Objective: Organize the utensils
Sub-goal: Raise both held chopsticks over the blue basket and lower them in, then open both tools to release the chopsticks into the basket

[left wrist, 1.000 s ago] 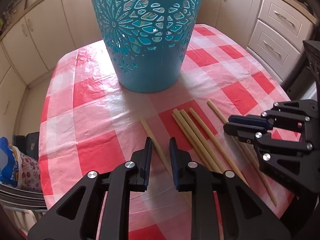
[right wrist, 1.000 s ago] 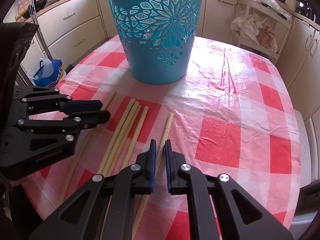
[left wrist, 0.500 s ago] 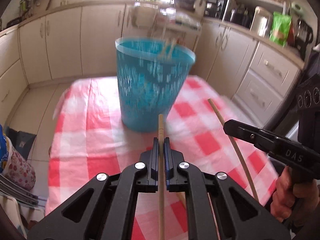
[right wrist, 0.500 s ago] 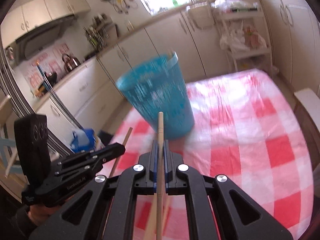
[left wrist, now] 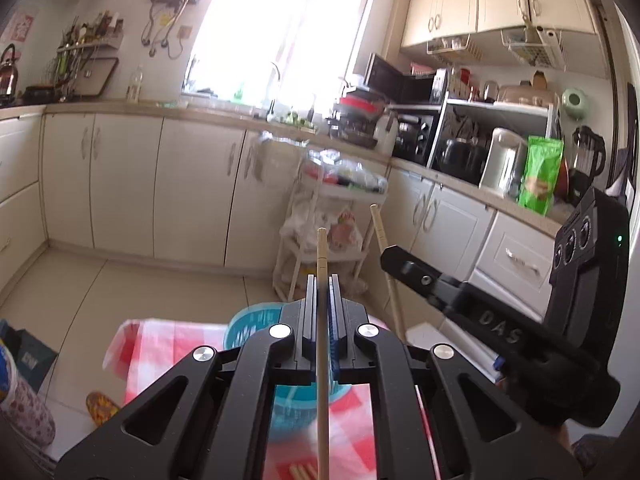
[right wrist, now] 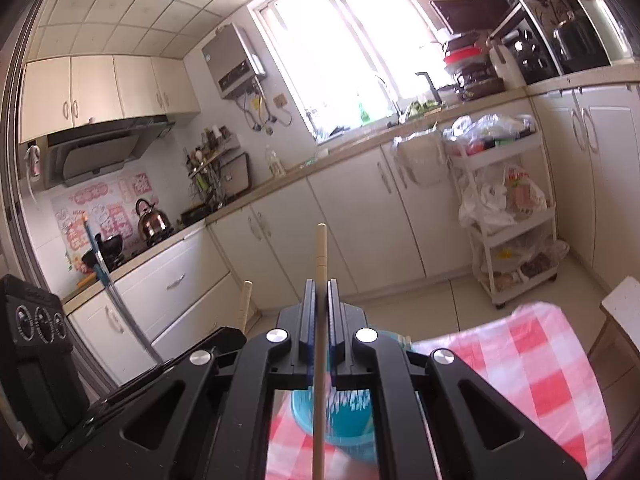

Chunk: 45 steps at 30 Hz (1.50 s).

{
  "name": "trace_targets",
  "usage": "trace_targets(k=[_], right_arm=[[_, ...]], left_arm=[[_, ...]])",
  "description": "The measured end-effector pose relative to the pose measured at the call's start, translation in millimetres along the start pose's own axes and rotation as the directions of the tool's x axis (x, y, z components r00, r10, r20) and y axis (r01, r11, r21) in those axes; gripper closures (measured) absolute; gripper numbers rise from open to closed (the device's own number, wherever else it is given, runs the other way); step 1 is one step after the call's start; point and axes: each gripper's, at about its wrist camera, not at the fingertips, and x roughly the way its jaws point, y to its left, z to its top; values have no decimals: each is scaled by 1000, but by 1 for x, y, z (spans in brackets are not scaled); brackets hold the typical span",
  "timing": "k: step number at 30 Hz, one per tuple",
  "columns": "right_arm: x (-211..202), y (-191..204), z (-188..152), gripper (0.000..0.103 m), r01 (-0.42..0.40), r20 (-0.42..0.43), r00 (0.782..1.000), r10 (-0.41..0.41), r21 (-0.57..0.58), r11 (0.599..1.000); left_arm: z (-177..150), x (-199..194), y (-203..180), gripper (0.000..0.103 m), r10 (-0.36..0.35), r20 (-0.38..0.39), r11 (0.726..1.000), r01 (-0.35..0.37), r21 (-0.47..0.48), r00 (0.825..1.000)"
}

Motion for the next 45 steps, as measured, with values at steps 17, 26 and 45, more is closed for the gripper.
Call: trace_targets(k=[17,26,45], right_arm=[[101,-26,1,97,121,-35,992,-122,-36,992],[109,-35,-18,96,127,-139,982,-130,-28,992],[76,-60,-5,85,114,-118,987,-107,51,992]], left_arm=[[6,100,48,98,55,49,992,-49,-120,997],[-13,113,65,98,69,11,983,-66,-173,998],[26,117,71,98,74,89,968,-50,-245,993]])
